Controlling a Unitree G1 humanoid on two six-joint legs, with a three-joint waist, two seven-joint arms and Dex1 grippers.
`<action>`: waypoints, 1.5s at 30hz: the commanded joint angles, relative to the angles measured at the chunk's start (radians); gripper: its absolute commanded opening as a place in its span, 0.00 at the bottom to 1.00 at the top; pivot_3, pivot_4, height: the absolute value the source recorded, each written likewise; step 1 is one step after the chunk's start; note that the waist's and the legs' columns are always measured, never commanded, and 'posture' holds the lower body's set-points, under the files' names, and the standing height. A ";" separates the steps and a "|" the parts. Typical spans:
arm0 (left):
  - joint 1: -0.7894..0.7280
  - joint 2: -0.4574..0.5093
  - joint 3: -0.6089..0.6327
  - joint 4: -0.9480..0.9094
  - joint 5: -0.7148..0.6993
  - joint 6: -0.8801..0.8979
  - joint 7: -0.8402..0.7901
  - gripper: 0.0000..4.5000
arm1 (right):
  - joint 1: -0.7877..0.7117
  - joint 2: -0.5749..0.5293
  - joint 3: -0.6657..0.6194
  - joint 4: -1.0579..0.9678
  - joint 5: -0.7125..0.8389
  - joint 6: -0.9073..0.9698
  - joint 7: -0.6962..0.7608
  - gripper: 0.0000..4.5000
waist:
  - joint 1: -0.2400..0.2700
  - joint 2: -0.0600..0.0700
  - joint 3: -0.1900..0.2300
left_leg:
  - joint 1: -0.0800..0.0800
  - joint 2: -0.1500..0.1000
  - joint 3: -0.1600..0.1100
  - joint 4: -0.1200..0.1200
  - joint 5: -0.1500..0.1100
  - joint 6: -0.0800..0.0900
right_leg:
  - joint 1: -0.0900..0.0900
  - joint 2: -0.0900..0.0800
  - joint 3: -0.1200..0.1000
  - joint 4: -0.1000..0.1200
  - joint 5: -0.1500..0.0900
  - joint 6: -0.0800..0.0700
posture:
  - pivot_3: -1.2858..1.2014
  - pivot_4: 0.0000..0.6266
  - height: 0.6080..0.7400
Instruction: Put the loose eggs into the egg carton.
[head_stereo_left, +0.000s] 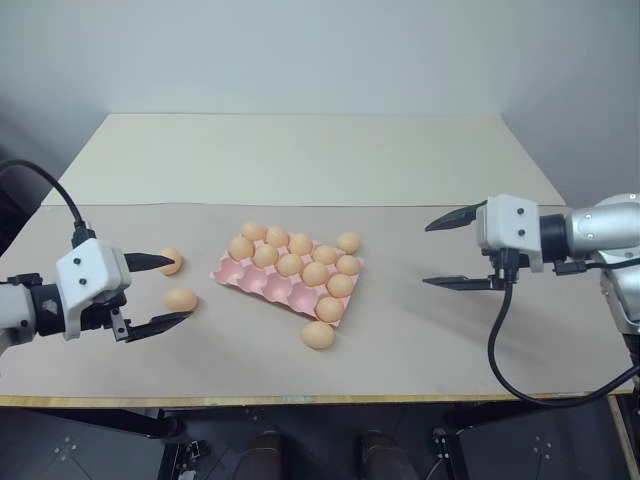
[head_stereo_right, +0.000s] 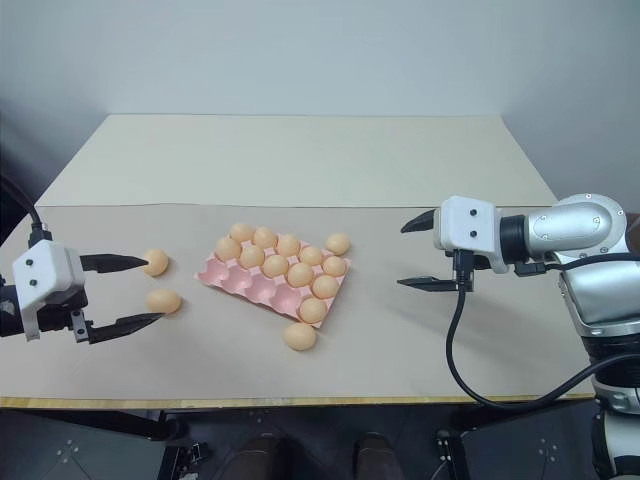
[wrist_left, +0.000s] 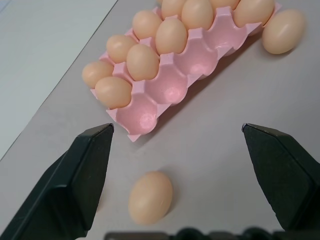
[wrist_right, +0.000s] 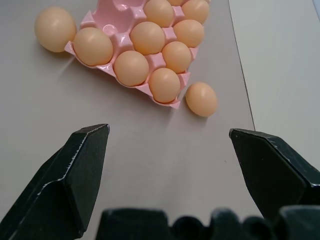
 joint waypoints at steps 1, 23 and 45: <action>-0.010 0.006 0.042 -0.032 -0.026 0.029 0.019 0.99 | -0.018 -0.013 -0.021 -0.020 0.011 0.001 -0.001 1.00 | 0.000 0.000 0.000 | 0.000 0.000 0.000 0.000 0.000 0.000 | 0.000 0.000 0.000 0.000 0.000 0.000 | 0.52 0.24 1.00; 0.008 0.007 -0.010 -0.064 0.005 0.026 0.023 0.99 | -0.180 0.126 0.041 0.238 -0.084 -0.153 -0.067 1.00 | -0.006 0.000 0.000 | 0.001 0.000 0.001 0.000 0.000 0.000 | 0.000 0.000 0.001 0.001 0.000 0.000 | 0.52 0.24 1.00; 0.034 0.013 -0.029 -0.053 0.035 0.010 -0.003 0.99 | -0.559 0.498 0.294 1.196 -0.507 -0.891 -0.346 1.00 | -0.024 0.000 0.000 | 0.000 0.000 0.001 0.000 0.000 -0.001 | -0.001 0.000 0.001 0.002 0.000 0.000 | 0.52 0.24 1.00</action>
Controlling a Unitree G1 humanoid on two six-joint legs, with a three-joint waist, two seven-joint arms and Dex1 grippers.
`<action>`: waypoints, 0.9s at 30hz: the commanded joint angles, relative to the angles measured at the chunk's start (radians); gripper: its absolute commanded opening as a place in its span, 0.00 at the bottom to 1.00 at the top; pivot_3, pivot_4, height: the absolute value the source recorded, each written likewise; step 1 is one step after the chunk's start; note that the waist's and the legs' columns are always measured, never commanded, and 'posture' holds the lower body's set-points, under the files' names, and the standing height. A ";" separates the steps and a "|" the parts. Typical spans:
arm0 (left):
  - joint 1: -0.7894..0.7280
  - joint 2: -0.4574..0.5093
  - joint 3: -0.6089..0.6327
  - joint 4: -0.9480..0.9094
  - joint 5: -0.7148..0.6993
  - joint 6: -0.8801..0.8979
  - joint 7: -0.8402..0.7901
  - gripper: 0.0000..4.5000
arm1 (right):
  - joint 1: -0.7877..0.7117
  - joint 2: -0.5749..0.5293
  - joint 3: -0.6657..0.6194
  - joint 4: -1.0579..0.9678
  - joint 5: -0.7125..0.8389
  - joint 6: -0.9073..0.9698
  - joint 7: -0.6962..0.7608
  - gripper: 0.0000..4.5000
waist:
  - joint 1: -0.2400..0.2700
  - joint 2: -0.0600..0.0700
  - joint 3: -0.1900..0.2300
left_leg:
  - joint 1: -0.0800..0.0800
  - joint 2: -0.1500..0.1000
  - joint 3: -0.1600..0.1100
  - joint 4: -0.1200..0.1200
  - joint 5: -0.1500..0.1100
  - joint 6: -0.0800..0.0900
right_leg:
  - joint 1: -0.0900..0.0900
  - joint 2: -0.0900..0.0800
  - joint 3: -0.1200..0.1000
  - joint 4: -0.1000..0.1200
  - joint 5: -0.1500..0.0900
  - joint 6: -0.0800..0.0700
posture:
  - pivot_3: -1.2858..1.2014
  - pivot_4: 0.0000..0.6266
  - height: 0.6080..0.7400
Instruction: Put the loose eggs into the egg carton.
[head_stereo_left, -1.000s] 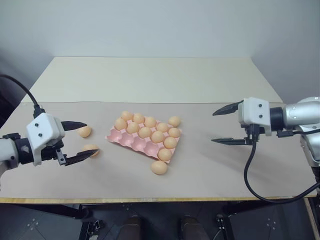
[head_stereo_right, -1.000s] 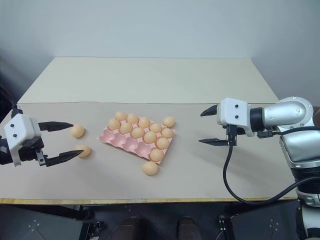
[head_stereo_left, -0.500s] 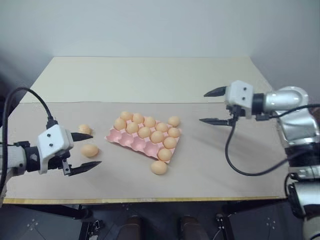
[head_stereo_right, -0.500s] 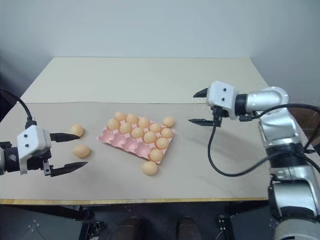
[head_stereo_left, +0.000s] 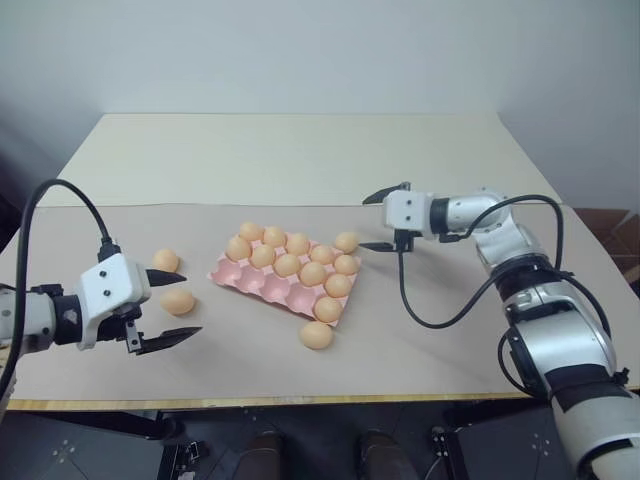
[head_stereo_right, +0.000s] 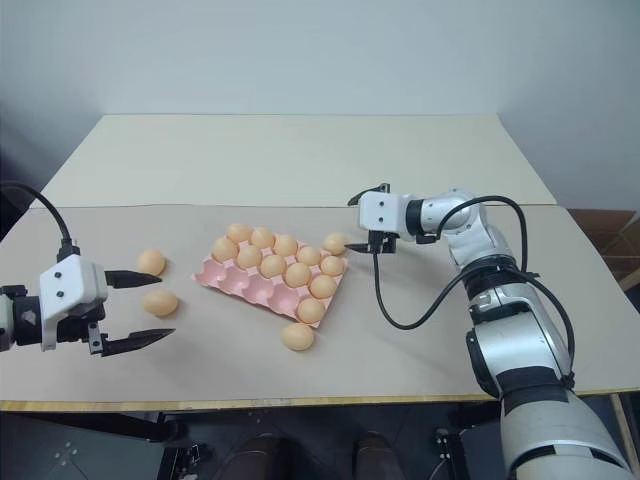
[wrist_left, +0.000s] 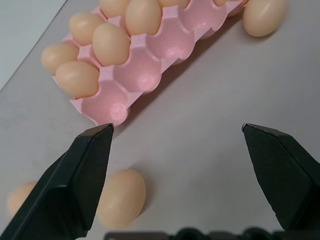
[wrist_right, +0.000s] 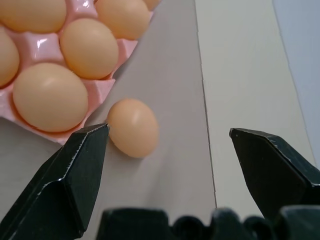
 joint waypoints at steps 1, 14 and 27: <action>0.008 0.006 0.042 -0.032 0.000 -0.012 0.002 0.99 | -0.050 0.015 0.029 0.069 -0.066 -0.094 -0.067 1.00 | -0.003 0.000 0.000 | 0.000 0.000 0.000 0.000 0.000 0.000 | 0.000 0.000 0.000 0.000 0.000 0.000 | 0.52 0.24 1.00; 0.070 -0.018 0.073 -0.065 0.004 -0.012 0.019 0.99 | -0.148 0.097 0.142 0.241 -0.276 -0.172 -0.298 1.00 | -0.011 0.000 0.000 | 0.001 0.000 -0.001 -0.003 0.002 -0.003 | -0.001 0.000 0.001 0.001 0.000 0.000 | 0.52 0.24 1.00; 0.077 -0.031 0.064 -0.064 0.013 -0.021 0.036 0.99 | -0.187 0.158 0.191 0.303 -0.372 -0.110 -0.414 1.00 | -0.012 0.000 0.000 | 0.001 0.000 -0.001 -0.003 0.002 -0.004 | -0.001 0.000 0.000 0.002 0.000 0.000 | 0.52 0.24 1.00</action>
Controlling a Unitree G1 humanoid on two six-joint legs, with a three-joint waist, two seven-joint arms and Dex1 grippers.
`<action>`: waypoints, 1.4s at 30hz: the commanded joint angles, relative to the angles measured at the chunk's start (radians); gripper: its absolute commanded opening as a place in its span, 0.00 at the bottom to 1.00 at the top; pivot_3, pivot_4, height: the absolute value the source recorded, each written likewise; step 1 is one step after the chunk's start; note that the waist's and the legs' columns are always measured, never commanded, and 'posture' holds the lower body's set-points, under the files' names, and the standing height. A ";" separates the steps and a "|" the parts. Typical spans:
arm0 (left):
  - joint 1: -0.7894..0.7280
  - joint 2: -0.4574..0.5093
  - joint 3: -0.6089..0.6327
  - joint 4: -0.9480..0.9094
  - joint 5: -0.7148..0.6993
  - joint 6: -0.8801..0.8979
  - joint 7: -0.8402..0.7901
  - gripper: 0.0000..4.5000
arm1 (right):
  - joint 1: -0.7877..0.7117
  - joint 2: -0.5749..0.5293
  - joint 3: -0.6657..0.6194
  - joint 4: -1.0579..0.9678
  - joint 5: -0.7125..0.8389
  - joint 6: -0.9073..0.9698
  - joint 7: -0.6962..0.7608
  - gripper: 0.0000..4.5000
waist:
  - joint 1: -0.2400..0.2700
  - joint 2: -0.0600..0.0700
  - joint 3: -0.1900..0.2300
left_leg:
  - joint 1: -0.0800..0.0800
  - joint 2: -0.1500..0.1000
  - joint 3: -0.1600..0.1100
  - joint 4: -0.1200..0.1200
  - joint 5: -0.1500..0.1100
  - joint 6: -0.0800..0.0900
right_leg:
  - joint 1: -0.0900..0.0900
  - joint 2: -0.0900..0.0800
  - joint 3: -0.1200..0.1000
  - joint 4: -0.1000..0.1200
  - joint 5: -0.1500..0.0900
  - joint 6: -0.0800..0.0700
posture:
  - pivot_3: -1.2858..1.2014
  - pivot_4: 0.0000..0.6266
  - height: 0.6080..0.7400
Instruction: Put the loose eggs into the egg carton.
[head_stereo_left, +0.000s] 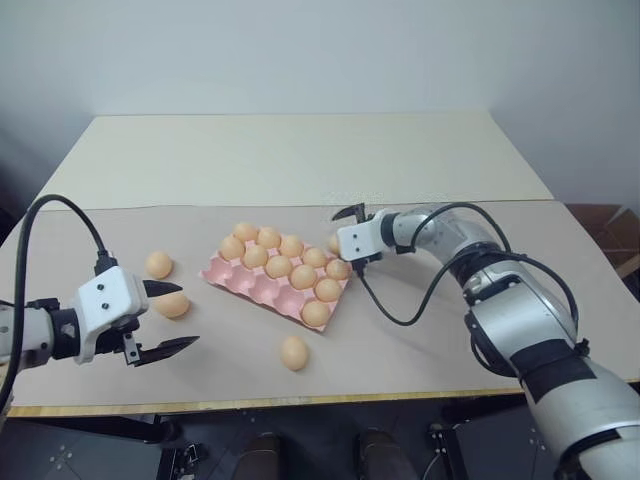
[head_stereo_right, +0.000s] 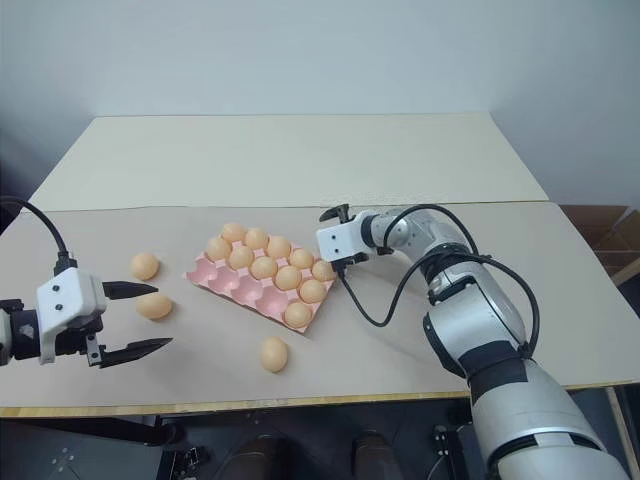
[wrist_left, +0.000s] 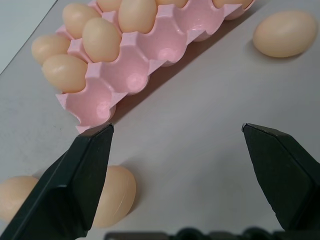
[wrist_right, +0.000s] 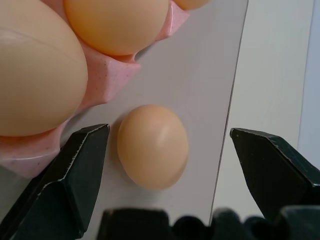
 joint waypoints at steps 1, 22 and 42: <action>0.002 0.001 0.027 -0.025 0.005 -0.021 0.006 0.99 | -0.036 0.002 0.001 0.007 -0.013 0.021 -0.023 1.00 | 0.000 0.000 0.000 | 0.000 0.000 0.000 0.000 0.000 0.000 | 0.000 0.000 0.000 0.000 0.000 0.000 | 0.52 0.24 1.00; -0.019 -0.003 0.010 0.002 0.023 -0.042 0.015 1.00 | -0.056 -0.054 -0.066 0.008 0.021 0.090 -0.068 0.27 | -0.006 0.000 0.000 | 0.000 0.000 0.000 0.000 0.000 0.000 | 0.000 0.000 0.000 0.000 0.000 0.000 | 0.52 0.24 1.00; -0.041 0.058 0.020 0.154 0.051 -0.109 -0.084 1.00 | 0.647 -0.084 -0.298 -1.739 0.804 1.427 0.324 0.27 | 0.019 -0.001 -0.001 | 0.000 0.003 -0.001 -0.002 0.001 0.000 | 0.000 0.000 -0.003 -0.001 0.000 0.000 | 0.52 0.24 1.00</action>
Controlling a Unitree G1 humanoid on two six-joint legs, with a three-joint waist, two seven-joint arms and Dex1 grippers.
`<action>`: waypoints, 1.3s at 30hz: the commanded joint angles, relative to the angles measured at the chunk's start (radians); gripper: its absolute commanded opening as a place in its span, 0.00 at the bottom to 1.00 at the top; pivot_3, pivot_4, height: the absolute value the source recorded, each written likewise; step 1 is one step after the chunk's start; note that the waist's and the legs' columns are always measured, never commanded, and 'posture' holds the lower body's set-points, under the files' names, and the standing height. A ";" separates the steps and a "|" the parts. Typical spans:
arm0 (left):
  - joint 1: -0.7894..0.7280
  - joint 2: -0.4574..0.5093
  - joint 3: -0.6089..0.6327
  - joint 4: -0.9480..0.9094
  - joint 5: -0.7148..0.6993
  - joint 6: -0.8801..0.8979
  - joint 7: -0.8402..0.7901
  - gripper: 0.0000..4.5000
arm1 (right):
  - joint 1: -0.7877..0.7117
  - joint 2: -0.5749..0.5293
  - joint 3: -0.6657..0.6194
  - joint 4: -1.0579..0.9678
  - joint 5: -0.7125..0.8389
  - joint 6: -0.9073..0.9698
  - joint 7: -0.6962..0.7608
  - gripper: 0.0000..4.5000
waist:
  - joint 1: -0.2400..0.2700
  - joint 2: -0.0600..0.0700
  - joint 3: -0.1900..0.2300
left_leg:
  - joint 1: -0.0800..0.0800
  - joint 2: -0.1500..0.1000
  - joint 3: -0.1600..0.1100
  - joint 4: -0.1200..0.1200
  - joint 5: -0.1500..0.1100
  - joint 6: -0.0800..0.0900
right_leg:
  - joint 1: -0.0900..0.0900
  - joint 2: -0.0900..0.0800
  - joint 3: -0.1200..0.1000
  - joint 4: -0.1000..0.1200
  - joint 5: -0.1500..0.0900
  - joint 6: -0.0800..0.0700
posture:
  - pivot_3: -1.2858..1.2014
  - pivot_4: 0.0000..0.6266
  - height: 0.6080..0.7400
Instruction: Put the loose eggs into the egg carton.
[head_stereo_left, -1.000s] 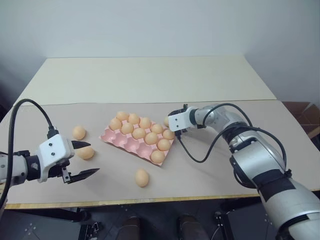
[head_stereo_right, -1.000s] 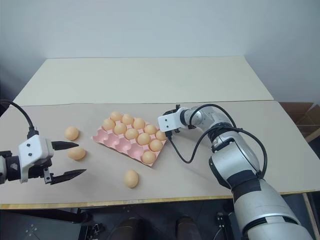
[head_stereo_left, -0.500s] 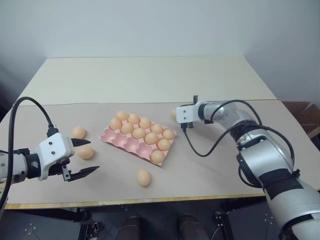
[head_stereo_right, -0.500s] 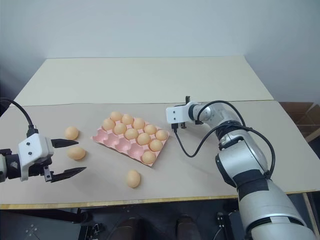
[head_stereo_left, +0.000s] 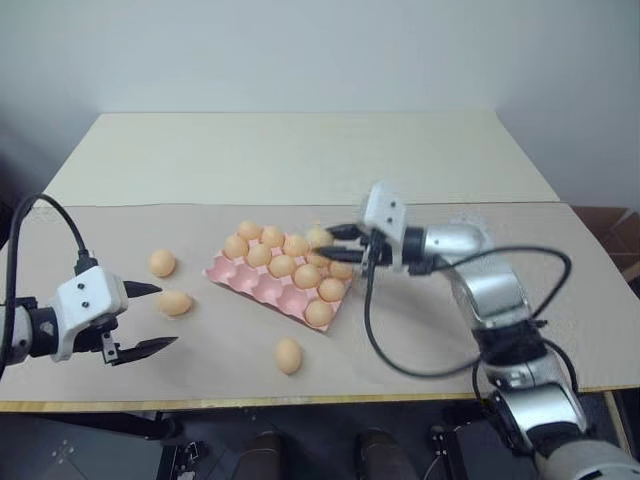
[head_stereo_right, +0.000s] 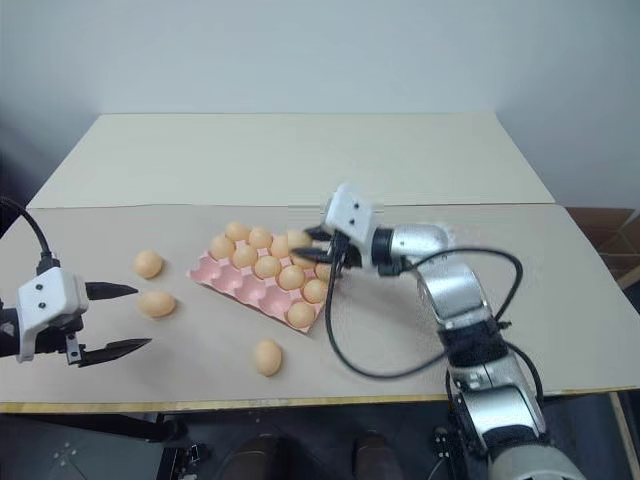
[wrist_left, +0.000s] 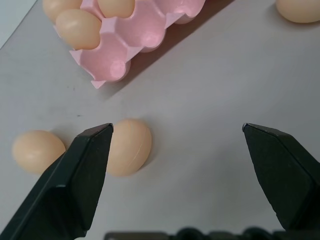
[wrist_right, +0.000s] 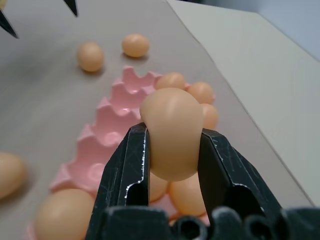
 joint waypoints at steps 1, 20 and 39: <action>-0.032 0.020 -0.002 0.003 -0.006 -0.020 -0.009 1.00 | 0.059 -0.007 0.022 -0.179 0.049 0.126 -0.057 0.27 | 0.003 -0.001 -0.001 | 0.001 0.000 0.000 0.000 0.000 0.000 | 0.002 0.000 0.000 0.000 0.000 0.000 | 0.52 0.24 1.00; -0.034 0.005 -0.023 -0.019 -0.005 -0.012 0.008 1.00 | 0.040 0.130 0.199 -0.039 -0.032 0.056 -0.258 0.54 | -0.003 -0.002 -0.001 | 0.000 -0.003 -0.001 0.000 0.000 0.000 | 0.000 0.001 0.000 0.000 0.000 0.000 | 0.52 0.24 1.00; -0.045 0.000 -0.045 -0.009 -0.003 -0.027 0.018 1.00 | 0.069 -0.002 0.167 -0.166 0.003 0.000 -0.151 0.99 | -0.003 -0.002 -0.001 | 0.000 -0.003 -0.001 0.000 0.000 0.000 | 0.000 0.000 0.000 -0.001 0.000 0.000 | 0.52 0.24 1.00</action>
